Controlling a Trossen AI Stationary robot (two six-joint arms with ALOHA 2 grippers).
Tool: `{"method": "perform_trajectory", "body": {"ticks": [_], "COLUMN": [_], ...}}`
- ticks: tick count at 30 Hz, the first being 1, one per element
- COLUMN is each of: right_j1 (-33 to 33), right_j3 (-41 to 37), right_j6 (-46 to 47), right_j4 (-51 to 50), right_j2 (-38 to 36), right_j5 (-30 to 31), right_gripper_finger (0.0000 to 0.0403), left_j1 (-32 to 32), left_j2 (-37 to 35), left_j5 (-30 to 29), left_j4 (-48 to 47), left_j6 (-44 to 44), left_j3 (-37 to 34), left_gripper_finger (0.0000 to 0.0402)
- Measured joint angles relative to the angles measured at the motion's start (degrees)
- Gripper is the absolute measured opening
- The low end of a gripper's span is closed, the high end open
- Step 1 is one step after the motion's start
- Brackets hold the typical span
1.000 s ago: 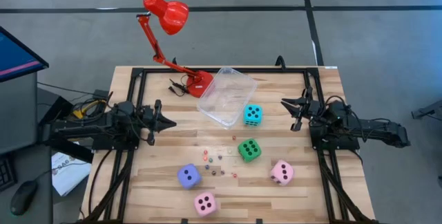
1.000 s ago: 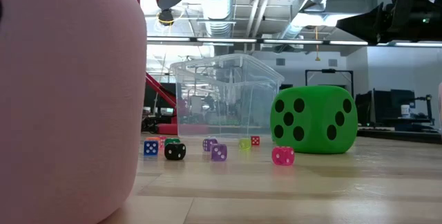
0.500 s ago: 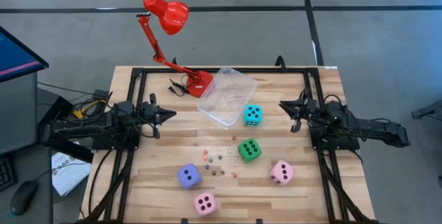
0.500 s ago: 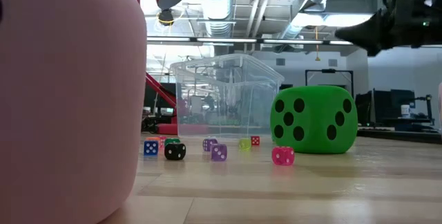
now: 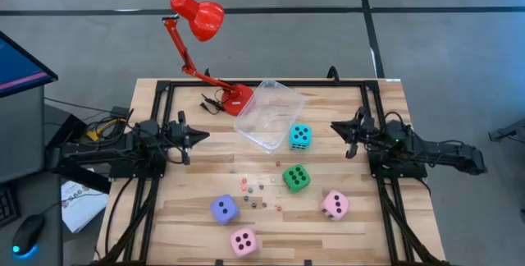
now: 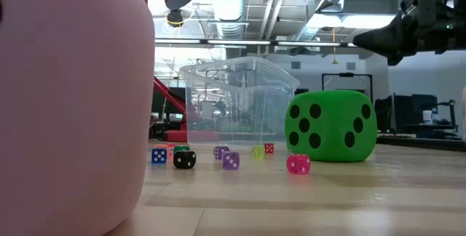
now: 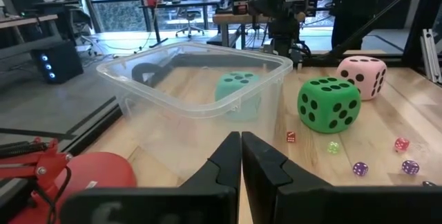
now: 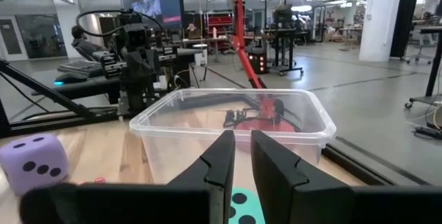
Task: Pick & Place Dice
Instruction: Put the blue dice into the transparent bin
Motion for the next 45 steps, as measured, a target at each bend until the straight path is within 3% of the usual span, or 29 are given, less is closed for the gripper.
{"method": "perform_trajectory", "body": {"ticks": [18,37,40,45], "right_j1": [0.01,-0.16,-0.14,-0.14], "right_j3": [0.01,-0.02,0.06,1.68], "right_j6": [0.64,-7.03,-6.86,-6.74], "right_j4": [2.27,7.92,9.53,4.08], "right_j2": [0.00,0.02,0.00,0.81], "right_j5": [-0.07,1.97,4.88,6.09], "right_gripper_finger": [0.0047,0.0047,0.0037,0.0004], "left_j1": [0.00,-0.02,0.00,0.00], "left_j2": [0.00,0.02,0.02,0.02], "left_j5": [-1.44,-1.48,-1.48,-1.49], "left_j4": [0.04,0.00,0.00,0.00], "left_j6": [-0.02,-1.62,-1.62,-1.60], "left_j3": [0.00,0.00,0.00,0.00], "left_gripper_finger": [0.0001,0.0001,0.0001,0.0001]}}
